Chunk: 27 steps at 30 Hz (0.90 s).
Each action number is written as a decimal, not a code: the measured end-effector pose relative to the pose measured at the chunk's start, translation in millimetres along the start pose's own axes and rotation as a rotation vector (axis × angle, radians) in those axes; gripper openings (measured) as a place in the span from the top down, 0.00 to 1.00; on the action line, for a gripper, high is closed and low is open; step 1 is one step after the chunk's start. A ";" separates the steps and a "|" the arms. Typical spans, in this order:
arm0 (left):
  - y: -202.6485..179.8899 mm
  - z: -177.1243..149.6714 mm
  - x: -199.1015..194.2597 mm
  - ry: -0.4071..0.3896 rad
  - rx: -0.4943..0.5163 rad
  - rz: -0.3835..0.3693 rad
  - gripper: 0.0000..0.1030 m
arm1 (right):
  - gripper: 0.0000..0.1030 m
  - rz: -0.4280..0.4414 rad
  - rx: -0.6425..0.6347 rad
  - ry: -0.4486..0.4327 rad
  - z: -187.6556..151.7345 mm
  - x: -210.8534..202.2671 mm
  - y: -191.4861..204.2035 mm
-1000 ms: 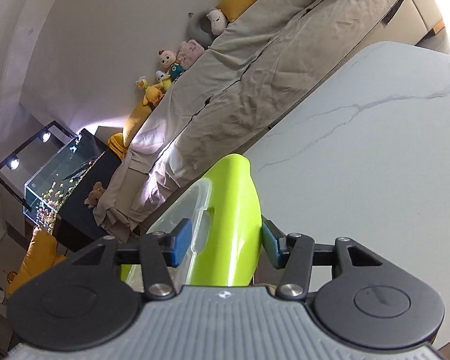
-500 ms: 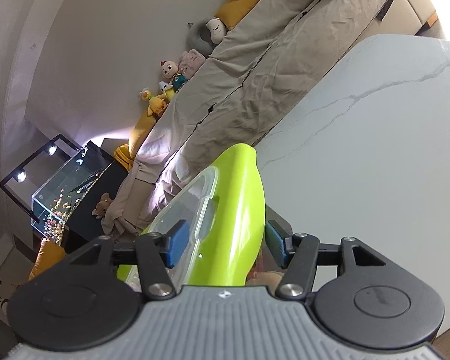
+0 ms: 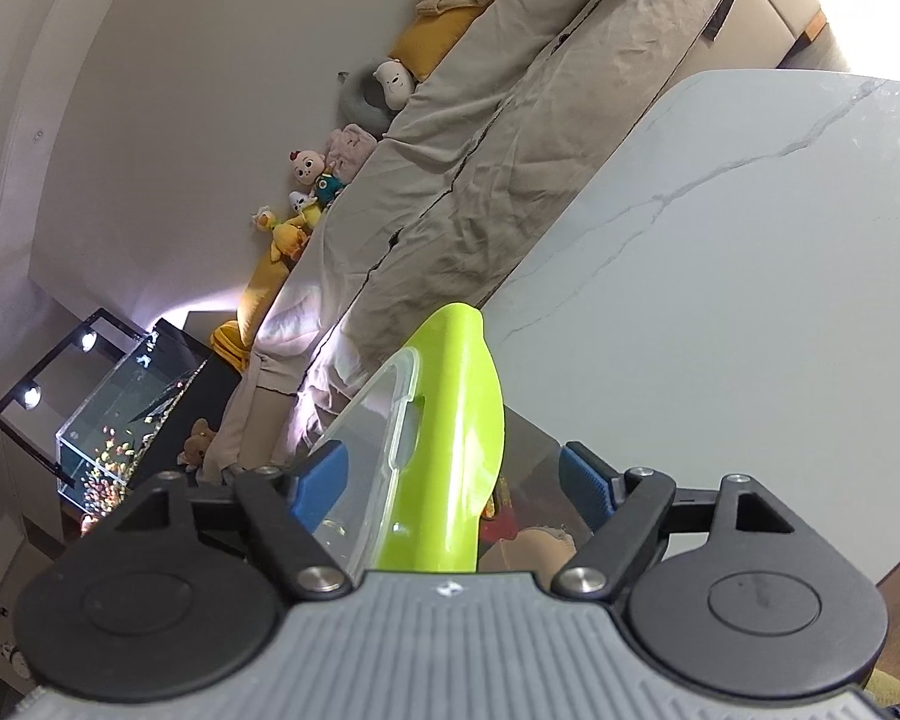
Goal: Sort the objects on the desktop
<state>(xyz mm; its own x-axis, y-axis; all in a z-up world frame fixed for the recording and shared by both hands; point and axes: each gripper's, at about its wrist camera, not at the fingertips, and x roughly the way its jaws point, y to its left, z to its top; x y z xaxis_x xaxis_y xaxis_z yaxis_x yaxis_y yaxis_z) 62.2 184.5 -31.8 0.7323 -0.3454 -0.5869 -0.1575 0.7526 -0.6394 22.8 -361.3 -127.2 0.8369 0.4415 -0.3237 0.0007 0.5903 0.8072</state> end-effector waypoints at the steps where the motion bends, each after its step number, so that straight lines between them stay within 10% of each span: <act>1: -3.8 -2.0 0.4 0.013 0.034 0.025 0.00 | 0.22 -0.004 -0.025 -0.002 -2.0 -0.3 5.1; 4: 0.9 -6.8 5.3 0.037 0.086 -0.005 0.00 | 0.20 -0.010 -0.102 0.017 -8.0 0.6 22.5; 9: 44.3 -21.8 30.0 0.111 -0.135 -0.158 0.00 | 0.20 -0.040 -0.116 0.033 -19.5 0.5 33.7; 27: 13.2 -21.8 55.4 0.060 0.073 0.021 0.00 | 0.27 -0.084 -0.177 0.068 -14.7 22.3 44.9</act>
<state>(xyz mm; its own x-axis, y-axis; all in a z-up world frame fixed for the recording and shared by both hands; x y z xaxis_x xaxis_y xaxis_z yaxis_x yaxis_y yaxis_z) 86.2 163.0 -83.7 0.6878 -0.3606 -0.6300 -0.1221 0.7980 -0.5901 33.5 -314.9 -105.5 0.7989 0.4266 -0.4240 -0.0322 0.7343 0.6780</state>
